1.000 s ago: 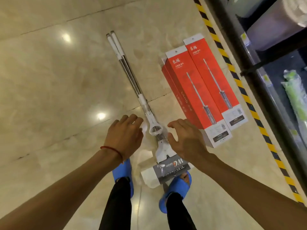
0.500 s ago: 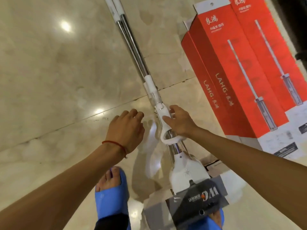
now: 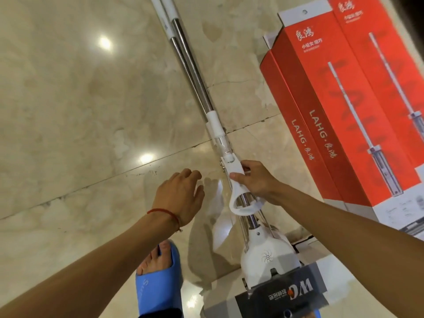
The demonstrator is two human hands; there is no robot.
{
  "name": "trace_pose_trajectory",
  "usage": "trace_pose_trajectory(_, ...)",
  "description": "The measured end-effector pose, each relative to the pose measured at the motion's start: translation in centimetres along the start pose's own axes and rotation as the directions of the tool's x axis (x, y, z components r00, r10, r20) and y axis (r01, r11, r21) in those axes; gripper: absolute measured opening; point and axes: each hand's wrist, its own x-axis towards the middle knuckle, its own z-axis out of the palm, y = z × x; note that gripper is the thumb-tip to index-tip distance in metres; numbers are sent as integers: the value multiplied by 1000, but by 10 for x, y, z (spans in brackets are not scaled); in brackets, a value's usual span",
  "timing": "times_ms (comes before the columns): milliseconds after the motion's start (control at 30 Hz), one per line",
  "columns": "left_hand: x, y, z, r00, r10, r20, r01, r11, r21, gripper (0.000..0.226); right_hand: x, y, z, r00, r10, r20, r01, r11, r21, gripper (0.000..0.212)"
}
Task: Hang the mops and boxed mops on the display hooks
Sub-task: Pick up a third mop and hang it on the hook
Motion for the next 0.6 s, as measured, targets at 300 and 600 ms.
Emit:
trace_pose_trajectory(300, 26, 59, -42, 936, -273, 222, 317, 381, -868, 68, -63, -12, -24, 998, -43, 46, 42, 999, 27, 28)
trace_pose_trajectory(600, 21, 126, -74, 949, -277, 150, 203, 175, -963, 33, -115, -27, -61, 971, -62, 232, 64, 998, -1, 26)
